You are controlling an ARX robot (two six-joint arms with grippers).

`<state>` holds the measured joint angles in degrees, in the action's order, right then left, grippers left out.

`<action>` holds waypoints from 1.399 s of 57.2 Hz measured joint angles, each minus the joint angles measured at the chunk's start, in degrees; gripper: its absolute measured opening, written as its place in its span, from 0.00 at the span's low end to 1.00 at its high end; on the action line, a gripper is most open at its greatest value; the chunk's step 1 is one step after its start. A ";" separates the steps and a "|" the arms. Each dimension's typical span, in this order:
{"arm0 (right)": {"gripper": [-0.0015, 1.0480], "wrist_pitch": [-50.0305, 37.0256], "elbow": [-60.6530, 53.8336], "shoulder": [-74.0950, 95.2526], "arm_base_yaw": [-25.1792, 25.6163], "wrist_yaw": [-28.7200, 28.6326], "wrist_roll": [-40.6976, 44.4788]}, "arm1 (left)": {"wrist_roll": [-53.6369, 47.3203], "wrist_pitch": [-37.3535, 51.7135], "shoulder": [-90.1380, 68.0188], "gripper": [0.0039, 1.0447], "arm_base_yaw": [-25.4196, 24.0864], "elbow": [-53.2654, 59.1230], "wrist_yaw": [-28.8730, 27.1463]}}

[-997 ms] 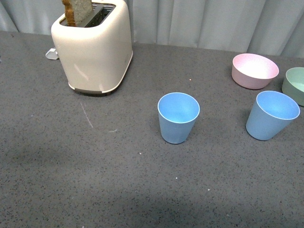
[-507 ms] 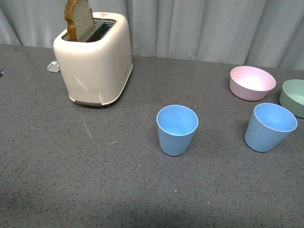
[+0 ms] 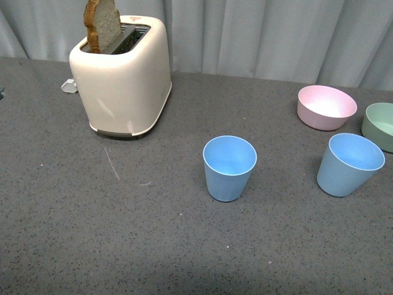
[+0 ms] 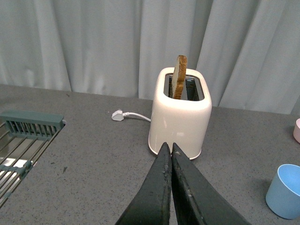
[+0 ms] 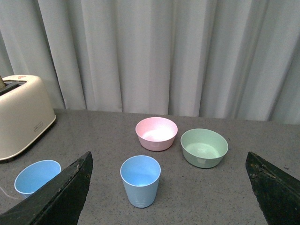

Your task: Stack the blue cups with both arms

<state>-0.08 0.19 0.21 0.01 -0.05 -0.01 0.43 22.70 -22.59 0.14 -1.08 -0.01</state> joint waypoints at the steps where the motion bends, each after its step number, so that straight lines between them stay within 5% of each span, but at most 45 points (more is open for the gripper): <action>1: 0.91 0.00 0.00 0.00 0.02 0.00 0.00 | 0.00 -0.50 0.50 0.03 0.00 0.00 0.00; 37: 0.91 0.00 0.00 0.00 0.00 0.00 0.00 | 0.00 -12.87 12.96 0.03 0.00 0.00 0.00; 42: 0.91 0.00 0.00 0.00 0.00 0.00 0.00 | 0.00 -20.92 19.02 0.03 0.00 0.00 0.02; 60: 0.91 0.00 0.00 0.00 0.00 0.00 0.00 | 0.00 -22.56 22.34 0.72 0.00 0.00 0.02; 65: 0.91 -2.56 0.37 5.84 -0.48 2.84 8.04 | 0.00 -22.56 22.36 0.94 0.00 0.00 0.02; 80: 0.91 -23.98 11.61 46.60 -0.07 1.77 7.17 | -0.13 -22.56 22.36 0.94 0.00 0.00 0.02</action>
<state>-24.05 11.79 46.81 -0.05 1.72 7.16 0.30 0.14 -0.23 0.14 -1.08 0.01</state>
